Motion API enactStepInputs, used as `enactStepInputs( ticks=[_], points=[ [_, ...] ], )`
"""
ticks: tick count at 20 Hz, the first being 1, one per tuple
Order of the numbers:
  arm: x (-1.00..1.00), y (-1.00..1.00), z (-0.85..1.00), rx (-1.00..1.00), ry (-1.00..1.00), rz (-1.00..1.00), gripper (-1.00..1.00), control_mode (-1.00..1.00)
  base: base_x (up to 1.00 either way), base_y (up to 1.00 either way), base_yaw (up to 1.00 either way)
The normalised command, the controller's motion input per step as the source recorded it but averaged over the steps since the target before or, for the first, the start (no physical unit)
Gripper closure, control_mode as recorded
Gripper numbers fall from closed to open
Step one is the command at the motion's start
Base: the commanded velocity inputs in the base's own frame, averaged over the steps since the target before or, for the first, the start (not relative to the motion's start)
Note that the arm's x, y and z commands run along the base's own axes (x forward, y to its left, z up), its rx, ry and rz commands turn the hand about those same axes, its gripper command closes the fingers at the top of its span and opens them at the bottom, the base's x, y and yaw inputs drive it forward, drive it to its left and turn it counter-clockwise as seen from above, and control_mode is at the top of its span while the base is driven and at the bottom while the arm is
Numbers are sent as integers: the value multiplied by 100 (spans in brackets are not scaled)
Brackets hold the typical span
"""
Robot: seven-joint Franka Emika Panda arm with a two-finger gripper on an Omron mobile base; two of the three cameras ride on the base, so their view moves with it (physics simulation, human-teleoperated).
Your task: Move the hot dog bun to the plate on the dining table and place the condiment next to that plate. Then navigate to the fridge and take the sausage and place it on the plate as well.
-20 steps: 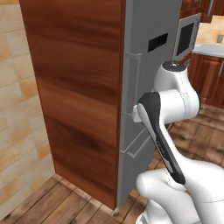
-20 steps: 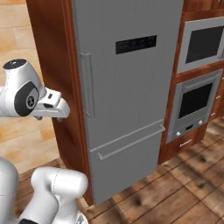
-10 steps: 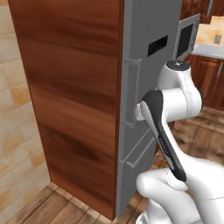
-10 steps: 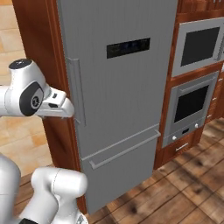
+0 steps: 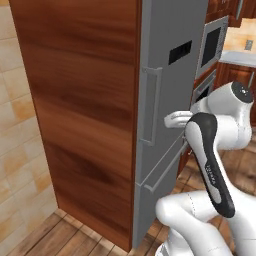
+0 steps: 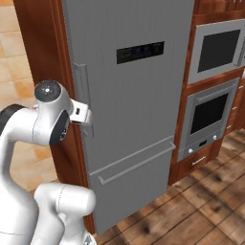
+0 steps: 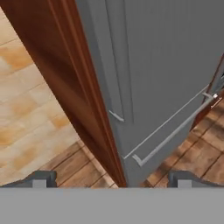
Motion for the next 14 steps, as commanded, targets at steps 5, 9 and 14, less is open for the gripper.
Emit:
enactStepInputs(
  ticks=[5, 9, 14],
  points=[
    [83, -3, 12, 14, -21, 4, -100, -100, 0, 0, 0],
    [76, 0, 0, 11, -3, 3, -100, -100, 0, 0, 0],
    [73, 5, 0, 9, 11, 4, -100, -100, 0, 0, 0]
  ],
)
